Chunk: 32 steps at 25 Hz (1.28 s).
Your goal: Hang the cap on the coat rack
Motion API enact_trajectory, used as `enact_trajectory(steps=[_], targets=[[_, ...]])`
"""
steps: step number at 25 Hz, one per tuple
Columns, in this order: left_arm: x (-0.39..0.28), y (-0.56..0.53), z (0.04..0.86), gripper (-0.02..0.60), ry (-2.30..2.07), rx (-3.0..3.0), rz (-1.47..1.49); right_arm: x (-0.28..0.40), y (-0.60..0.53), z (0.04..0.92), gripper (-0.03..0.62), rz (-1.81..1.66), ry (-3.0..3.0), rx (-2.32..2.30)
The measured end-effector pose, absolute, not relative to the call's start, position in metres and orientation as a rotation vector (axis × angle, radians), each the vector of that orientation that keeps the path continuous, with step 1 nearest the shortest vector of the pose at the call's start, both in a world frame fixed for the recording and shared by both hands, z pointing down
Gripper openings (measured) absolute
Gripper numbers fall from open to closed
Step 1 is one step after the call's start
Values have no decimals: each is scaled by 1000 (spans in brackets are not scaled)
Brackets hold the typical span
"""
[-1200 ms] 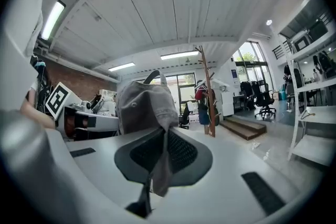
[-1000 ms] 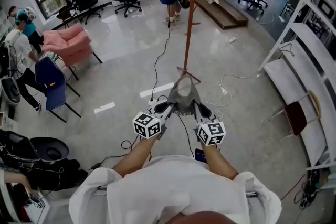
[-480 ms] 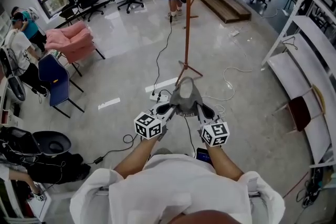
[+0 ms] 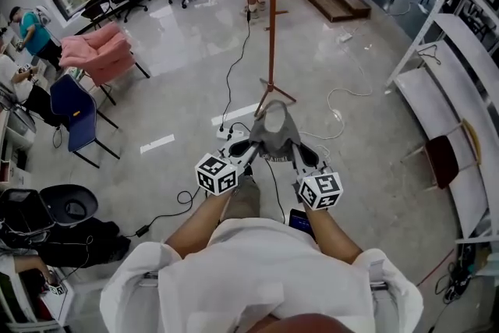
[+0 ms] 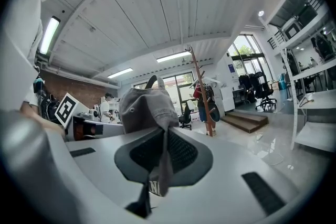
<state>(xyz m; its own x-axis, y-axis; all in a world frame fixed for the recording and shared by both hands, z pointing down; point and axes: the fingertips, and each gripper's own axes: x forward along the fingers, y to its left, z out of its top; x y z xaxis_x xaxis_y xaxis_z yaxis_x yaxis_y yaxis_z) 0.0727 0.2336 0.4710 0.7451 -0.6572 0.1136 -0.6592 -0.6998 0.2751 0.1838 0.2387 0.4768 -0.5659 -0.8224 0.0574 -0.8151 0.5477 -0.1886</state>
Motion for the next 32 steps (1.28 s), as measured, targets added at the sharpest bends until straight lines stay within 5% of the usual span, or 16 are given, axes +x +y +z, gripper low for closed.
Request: enact_trajectory(steps=[32], targets=[[33,-109,484,31,-996,2603,-61,148,-104,490,34,-334,2767,-1476]])
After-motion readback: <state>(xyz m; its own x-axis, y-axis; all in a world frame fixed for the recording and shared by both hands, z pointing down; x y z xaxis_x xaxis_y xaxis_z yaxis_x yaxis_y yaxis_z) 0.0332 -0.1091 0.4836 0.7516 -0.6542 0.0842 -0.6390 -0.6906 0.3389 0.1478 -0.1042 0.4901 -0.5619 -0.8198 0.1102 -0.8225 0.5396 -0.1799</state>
